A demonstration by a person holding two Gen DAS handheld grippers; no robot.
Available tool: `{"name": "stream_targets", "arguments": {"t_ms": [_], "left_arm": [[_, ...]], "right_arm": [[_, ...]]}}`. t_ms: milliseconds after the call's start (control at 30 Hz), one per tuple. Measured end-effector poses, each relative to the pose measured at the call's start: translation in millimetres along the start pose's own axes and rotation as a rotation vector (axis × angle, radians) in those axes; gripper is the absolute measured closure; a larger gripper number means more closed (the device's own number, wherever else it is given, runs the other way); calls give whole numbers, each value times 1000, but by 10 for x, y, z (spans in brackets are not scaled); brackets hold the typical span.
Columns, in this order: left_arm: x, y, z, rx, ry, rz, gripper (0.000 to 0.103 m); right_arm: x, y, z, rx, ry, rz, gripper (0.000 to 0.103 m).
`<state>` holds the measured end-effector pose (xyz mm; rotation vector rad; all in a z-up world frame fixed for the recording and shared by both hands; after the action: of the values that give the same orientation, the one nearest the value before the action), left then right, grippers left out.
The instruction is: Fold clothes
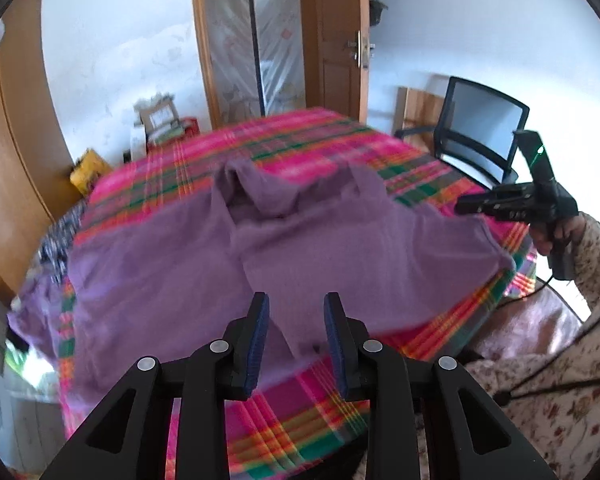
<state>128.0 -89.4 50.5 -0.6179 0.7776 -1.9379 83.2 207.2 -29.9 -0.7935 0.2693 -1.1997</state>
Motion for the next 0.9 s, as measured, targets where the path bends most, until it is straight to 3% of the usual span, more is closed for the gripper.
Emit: {"name": "stream_targets", "arguments": {"t_ms": [133,300,467,667,767,833,900], "left_arm": [[4,-377,-227,-35,13,-96,64],[63,-674,-797,32,19,-180,64],[152,-870,-1264,85,29,-197,64],[41,-972,-1668,161,80,-307,64],[-112,-1008,-1810,182,105,-382,64],[-227,-1035,-1883,179,113,-435,64],[-305,-1048,-1928,183,133,-460,64]], "right_arm": [[-96,-129,-171,30,-23,-33,74],[-184,-205,-365,70,-49,-73,66],[-133,-237,-464,103,-76,-47,65],[-30,-173,-542,153,-85,9,66],[-32,-165,-533,161,-80,28,71],[-63,-175,-541,168,-76,34,81],[-102,-193,-539,170,-90,28,82]]}}
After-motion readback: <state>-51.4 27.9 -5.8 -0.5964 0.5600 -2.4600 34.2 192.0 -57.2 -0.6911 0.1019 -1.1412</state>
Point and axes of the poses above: each gripper's, at about its wrist camera, not at the fingertips, and z roughly against the way its jaws point, x to its left, y to its underside, the point moved 5 cm from there along -z, roughly the way its jaws point, and after that the axes turned 3 degrees about -z, right-handed, at the moved point
